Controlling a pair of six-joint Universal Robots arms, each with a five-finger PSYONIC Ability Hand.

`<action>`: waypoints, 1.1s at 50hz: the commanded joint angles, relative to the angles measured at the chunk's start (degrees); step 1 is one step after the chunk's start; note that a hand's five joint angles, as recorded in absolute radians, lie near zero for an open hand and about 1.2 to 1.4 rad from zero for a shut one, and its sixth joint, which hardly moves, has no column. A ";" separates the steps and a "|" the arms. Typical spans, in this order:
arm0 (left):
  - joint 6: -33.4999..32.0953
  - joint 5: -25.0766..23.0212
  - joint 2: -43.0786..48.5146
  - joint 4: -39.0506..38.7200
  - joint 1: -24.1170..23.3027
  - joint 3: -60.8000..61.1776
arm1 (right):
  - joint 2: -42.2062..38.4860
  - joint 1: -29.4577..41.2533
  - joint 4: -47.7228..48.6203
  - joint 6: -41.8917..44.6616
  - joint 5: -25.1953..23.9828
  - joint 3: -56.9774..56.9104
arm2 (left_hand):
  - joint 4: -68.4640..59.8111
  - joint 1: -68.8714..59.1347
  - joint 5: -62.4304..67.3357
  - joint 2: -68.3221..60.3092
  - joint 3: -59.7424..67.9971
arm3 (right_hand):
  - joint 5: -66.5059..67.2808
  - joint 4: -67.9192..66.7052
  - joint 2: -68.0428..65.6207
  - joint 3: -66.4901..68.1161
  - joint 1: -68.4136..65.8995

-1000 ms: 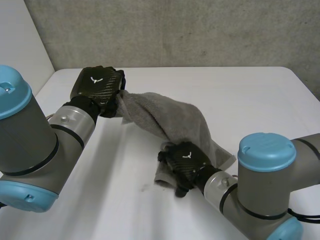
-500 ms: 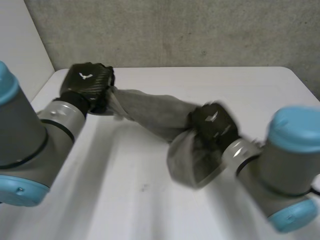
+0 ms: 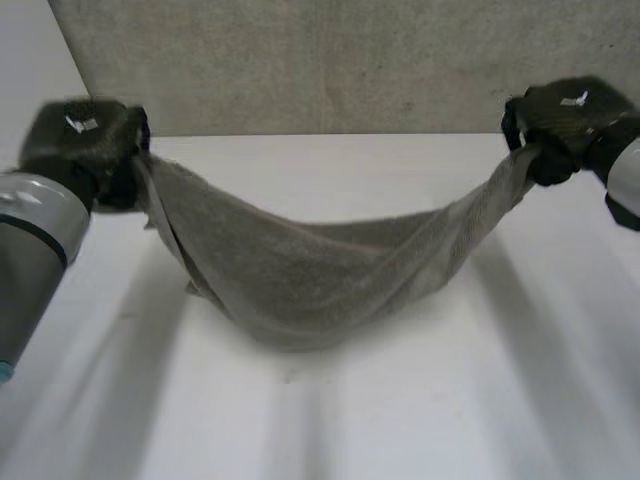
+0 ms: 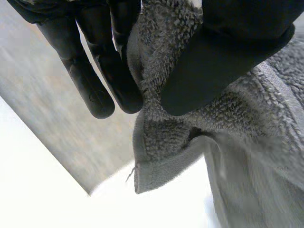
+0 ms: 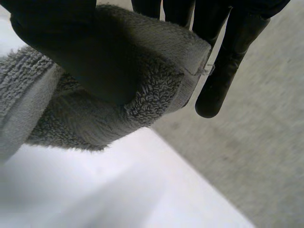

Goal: Fold the towel.

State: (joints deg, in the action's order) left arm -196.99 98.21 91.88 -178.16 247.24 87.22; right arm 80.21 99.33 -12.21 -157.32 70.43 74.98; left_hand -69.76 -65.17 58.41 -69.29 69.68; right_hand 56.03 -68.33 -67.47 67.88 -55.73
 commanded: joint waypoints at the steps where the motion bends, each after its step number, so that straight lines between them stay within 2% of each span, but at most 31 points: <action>1: -4.19 0.84 12.01 8.09 -0.01 -0.21 | -9.97 1.04 -5.54 9.19 0.58 -0.89 | -10.24 -14.83 11.59 -10.71 10.32 | 13.97 -11.67 -12.53 12.12 -24.27; 5: -7.17 0.93 17.09 8.97 0.43 -1.25 | -15.69 2.26 -5.98 14.31 1.73 -3.78 | -10.24 -14.83 11.59 -10.71 10.32 | 13.97 -11.67 -12.53 12.12 -24.27; 14: -6.92 0.67 20.89 8.44 -0.27 -10.82 | -20.54 4.29 -5.19 13.00 4.72 -11.79 | -10.24 -14.83 11.59 -10.71 10.32 | 13.97 -11.67 -12.53 12.12 -24.27; 17: -6.83 0.75 22.11 5.38 -0.71 -16.43 | -20.89 5.17 -0.01 10.89 5.33 -15.66 | -10.24 -14.83 11.59 -10.71 10.32 | 13.97 -11.67 -12.53 12.12 -24.27; 18: -6.83 0.75 22.12 5.37 -0.71 -16.46 | -20.80 5.26 4.87 8.63 5.94 -17.74 | -10.24 -14.83 11.59 -10.71 10.32 | 13.97 -11.67 -12.53 12.12 -24.27; 19: -6.48 0.84 22.38 2.84 -1.23 -19.86 | -20.80 5.26 4.91 8.61 5.95 -17.77 | -10.24 -14.83 11.59 -10.71 10.32 | 13.97 -11.67 -12.53 12.12 -24.27; 21: -5.87 1.02 22.38 -0.06 -1.93 -23.63 | -19.75 5.26 18.03 3.71 9.53 -21.70 | -10.24 -14.83 11.59 -10.71 10.32 | 13.97 -11.67 -12.53 12.12 -24.27; 22: -4.64 1.19 22.12 -3.04 -2.46 -27.15 | -19.75 5.26 18.10 3.69 9.55 -21.72 | -10.24 -14.83 11.59 -10.71 10.32 | 13.97 -11.67 -12.53 12.12 -24.27; 24: -3.15 1.02 22.12 -5.86 -2.73 -30.23 | -16.86 4.99 32.09 1.32 14.89 -24.09 | -10.24 -14.83 11.59 -10.71 10.32 | 13.97 -11.67 -12.53 12.12 -24.27; 25: -1.74 0.93 21.86 -8.67 -2.91 -32.87 | -16.84 4.99 32.16 1.31 14.91 -24.09 | -10.24 -14.83 11.59 -10.71 10.32 | 13.97 -11.67 -12.53 12.12 -24.27; 26: -1.73 0.93 21.85 -8.70 -2.91 -32.90 | -15.19 4.91 38.08 1.40 16.83 -24.79 | -10.24 -14.83 11.59 -10.71 10.32 | 13.97 -11.67 -12.53 12.12 -24.27; 29: 0.46 1.19 19.67 -14.03 -2.91 -35.88 | -13.16 4.99 42.61 1.40 17.46 -24.80 | -10.24 -14.83 11.59 -10.71 10.32 | 13.97 -11.67 -12.53 12.12 -24.27; 33: 1.96 1.28 18.25 -18.10 -2.56 -34.75 | -12.80 5.26 40.25 1.40 16.41 -24.01 | -10.24 -14.83 11.59 -10.71 10.32 | 13.97 -11.67 -12.53 12.12 -24.27; 39: 1.96 1.02 18.86 -17.22 -1.94 -29.47 | -13.33 5.34 29.55 1.40 11.67 -18.66 | -10.24 -14.83 11.59 -10.71 10.32 | 13.97 -11.67 -12.53 12.12 -24.27; 49: 1.44 0.58 26.50 -12.14 -2.55 -12.53 | -17.81 5.43 16.96 2.02 9.46 -12.23 | -10.24 -14.83 11.59 -10.71 10.32 | 13.97 -11.67 -12.53 12.12 -24.27; 51: 1.35 0.58 27.21 -10.99 -2.82 -10.33 | -19.91 5.43 11.36 3.76 9.29 -11.62 | -10.24 -14.83 11.59 -10.71 10.32 | 13.97 -11.67 -12.53 12.12 -24.27; 55: 1.44 0.75 26.43 -9.23 -3.69 -4.35 | -20.18 4.82 7.38 5.71 9.20 -11.00 | -10.24 -14.83 11.59 -10.71 10.32 | 13.97 -11.67 -12.53 12.12 -24.27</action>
State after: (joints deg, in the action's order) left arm -195.58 98.82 117.34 -190.76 244.84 73.66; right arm 62.25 104.76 3.45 -154.80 79.69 62.77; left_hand -69.76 -65.17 58.38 -69.30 69.71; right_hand 56.29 -68.36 -67.48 68.15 -55.73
